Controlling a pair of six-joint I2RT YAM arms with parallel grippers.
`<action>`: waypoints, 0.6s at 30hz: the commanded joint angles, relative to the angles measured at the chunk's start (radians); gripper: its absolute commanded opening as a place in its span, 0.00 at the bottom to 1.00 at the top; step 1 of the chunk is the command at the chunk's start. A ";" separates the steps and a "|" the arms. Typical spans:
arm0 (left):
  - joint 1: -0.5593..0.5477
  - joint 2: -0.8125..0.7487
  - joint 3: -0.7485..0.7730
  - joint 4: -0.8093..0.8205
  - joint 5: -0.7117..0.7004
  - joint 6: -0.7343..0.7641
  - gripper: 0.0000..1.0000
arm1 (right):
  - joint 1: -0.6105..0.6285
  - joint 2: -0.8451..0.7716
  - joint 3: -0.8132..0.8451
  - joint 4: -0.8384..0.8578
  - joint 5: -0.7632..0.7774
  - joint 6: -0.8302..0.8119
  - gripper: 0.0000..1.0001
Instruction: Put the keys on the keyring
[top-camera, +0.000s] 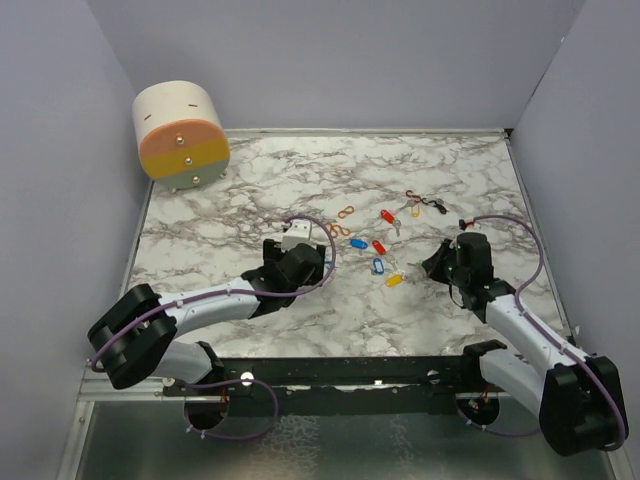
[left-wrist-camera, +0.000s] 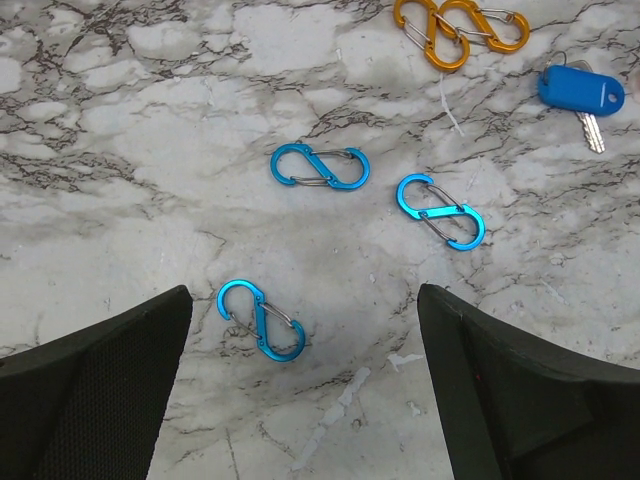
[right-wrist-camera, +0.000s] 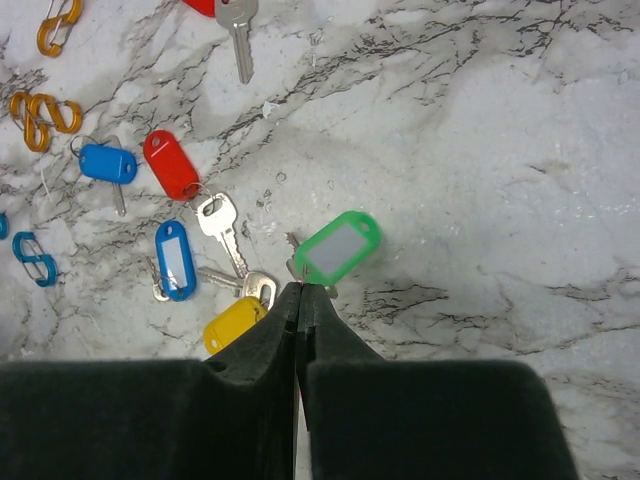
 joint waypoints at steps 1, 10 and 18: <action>0.005 0.009 -0.003 -0.050 -0.056 -0.069 0.96 | -0.001 -0.048 0.023 -0.001 -0.023 -0.047 0.01; 0.007 0.084 0.003 -0.153 -0.077 -0.190 0.92 | 0.002 -0.111 0.039 -0.011 -0.074 -0.093 0.01; 0.007 0.104 -0.027 -0.150 -0.062 -0.221 0.88 | 0.005 -0.122 0.030 0.001 -0.098 -0.098 0.01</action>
